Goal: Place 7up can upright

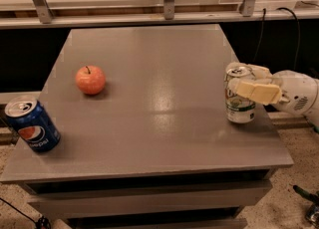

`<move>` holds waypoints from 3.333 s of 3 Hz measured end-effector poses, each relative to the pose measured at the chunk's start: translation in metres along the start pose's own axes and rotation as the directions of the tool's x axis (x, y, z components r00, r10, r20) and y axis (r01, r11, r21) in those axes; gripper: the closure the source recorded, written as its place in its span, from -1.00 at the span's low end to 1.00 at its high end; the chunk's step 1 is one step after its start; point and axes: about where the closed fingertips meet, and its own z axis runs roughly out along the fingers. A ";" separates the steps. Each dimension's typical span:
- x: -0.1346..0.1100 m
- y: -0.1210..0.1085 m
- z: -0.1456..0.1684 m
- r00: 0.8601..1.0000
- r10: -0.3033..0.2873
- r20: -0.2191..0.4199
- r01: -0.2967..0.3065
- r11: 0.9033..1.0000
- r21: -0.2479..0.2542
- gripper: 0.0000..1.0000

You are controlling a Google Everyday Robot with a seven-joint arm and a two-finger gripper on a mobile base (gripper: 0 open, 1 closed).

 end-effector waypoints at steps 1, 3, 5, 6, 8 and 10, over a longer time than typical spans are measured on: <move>0.005 0.003 0.003 0.999 -0.038 0.012 0.039 0.998 -0.046 1.00; 0.012 0.004 0.001 0.996 -0.087 0.033 0.089 0.994 -0.069 0.63; 0.015 0.001 -0.010 0.991 -0.128 0.032 0.130 0.990 -0.059 -0.30; 0.011 -0.002 -0.021 0.987 -0.160 0.011 0.160 0.986 -0.041 -0.74; -0.009 -0.009 -0.043 0.961 -0.237 -0.140 0.237 0.971 -0.014 -1.00; -0.013 -0.009 -0.040 0.908 -0.273 -0.319 0.269 0.961 -0.055 -1.00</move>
Offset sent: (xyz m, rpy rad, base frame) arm -0.0077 0.0026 -0.0152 0.0219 -0.1116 0.0671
